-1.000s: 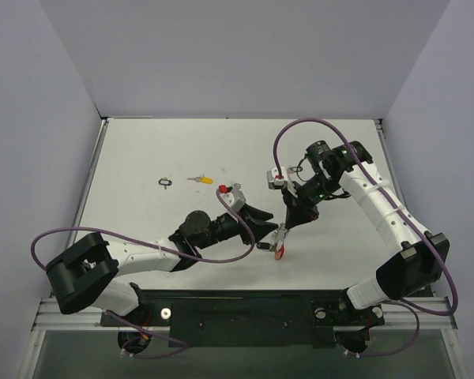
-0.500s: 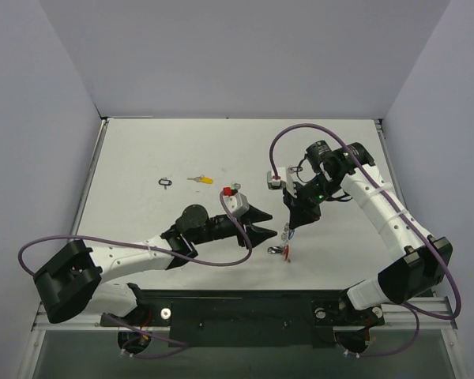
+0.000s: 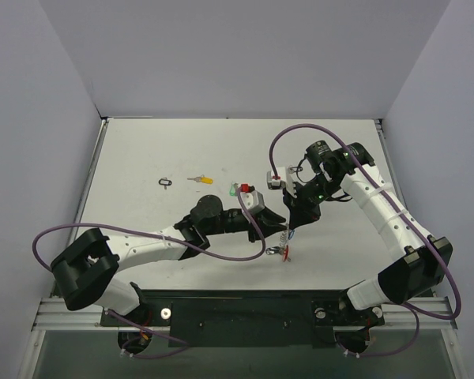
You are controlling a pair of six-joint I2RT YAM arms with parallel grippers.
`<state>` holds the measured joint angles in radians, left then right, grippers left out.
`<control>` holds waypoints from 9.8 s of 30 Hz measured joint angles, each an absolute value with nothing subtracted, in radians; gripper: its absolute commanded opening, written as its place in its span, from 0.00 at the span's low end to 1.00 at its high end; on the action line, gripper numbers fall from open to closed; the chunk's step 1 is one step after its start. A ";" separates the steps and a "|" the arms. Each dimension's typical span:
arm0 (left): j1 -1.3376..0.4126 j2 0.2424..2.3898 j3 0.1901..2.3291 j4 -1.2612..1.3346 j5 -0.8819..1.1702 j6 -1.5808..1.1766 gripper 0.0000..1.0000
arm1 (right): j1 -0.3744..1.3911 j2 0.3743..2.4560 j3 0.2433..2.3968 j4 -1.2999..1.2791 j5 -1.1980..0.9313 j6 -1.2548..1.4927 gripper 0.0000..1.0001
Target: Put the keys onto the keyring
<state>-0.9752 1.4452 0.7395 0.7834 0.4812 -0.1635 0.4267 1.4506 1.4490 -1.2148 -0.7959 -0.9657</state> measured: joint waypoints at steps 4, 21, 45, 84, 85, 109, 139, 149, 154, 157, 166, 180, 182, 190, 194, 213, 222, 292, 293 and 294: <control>-0.975 1.448 0.743 0.750 0.483 -0.142 0.35 | 0.427 1.451 1.449 -1.215 -0.796 -0.966 0.00; -0.980 1.491 0.794 0.686 0.496 -0.093 0.13 | 0.426 1.451 1.449 -1.215 -0.796 -0.966 0.00; -0.983 1.481 0.576 1.140 0.313 -0.298 0.00 | 0.313 1.325 1.388 -1.212 -0.932 -1.111 0.39; -0.987 1.481 0.533 1.255 0.196 -0.357 0.00 | 0.356 1.404 1.347 -1.000 -1.018 -1.089 0.10; -0.987 1.481 0.533 1.255 0.191 -0.357 0.00 | 0.360 1.399 1.343 -0.988 -1.014 -1.078 0.06; -0.989 1.487 0.498 1.267 0.005 -0.450 0.00 | 0.486 1.291 1.202 -0.691 -0.800 -0.822 0.20; -0.954 1.487 0.498 1.268 0.334 -0.432 0.00 | 0.342 1.240 1.194 -0.798 -1.093 -0.828 0.36; -0.954 1.487 0.501 1.268 0.338 -0.432 0.00 | 0.368 1.265 1.185 -0.832 -1.093 -0.870 0.28; -0.954 1.487 0.505 1.269 0.338 -0.432 0.00 | 0.375 1.282 1.185 -0.849 -1.092 -0.893 0.12; -0.954 1.487 0.505 1.269 0.340 -0.432 0.00 | 0.376 1.291 1.185 -0.860 -1.089 -0.909 0.02; -0.954 1.487 0.505 1.274 0.353 -0.432 0.02 | 0.376 1.291 1.197 -0.891 -1.088 -0.924 0.00; -0.915 1.289 0.604 0.916 0.444 -0.321 0.58 | 0.409 1.317 1.317 -1.016 -0.892 -0.931 0.00; -0.921 1.253 0.679 0.753 0.454 -0.240 0.57 | 0.424 1.339 1.355 -1.060 -0.856 -0.958 0.00; -0.981 1.250 0.740 0.519 0.437 0.002 0.50 | 0.440 1.387 1.384 -1.142 -0.782 -1.004 0.00; -0.995 1.304 0.744 0.518 0.431 0.047 0.46 | 0.440 1.388 1.384 -1.154 -0.773 -1.011 0.00; -1.025 1.441 0.794 0.610 0.418 0.063 0.31 | 0.439 1.388 1.384 -1.163 -0.775 -1.023 0.00; -1.027 1.444 0.800 0.618 0.417 0.064 0.26 | 0.439 1.388 1.384 -1.163 -0.775 -1.023 0.00; -1.079 1.467 0.575 1.261 -0.228 -0.436 0.00 | 0.369 1.370 1.425 -0.863 -0.922 -0.654 0.31; -1.079 1.467 0.575 1.261 -0.228 -0.436 0.00 | 0.368 1.370 1.425 -0.862 -0.921 -0.654 0.32; -1.079 1.467 0.575 1.261 -0.228 -0.436 0.00 | 0.368 1.370 1.425 -0.861 -0.921 -0.654 0.32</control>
<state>-1.0786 1.4670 0.5751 1.2606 -0.2283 -0.4362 0.3683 1.3705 1.4254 -0.8612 -0.9215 -0.6537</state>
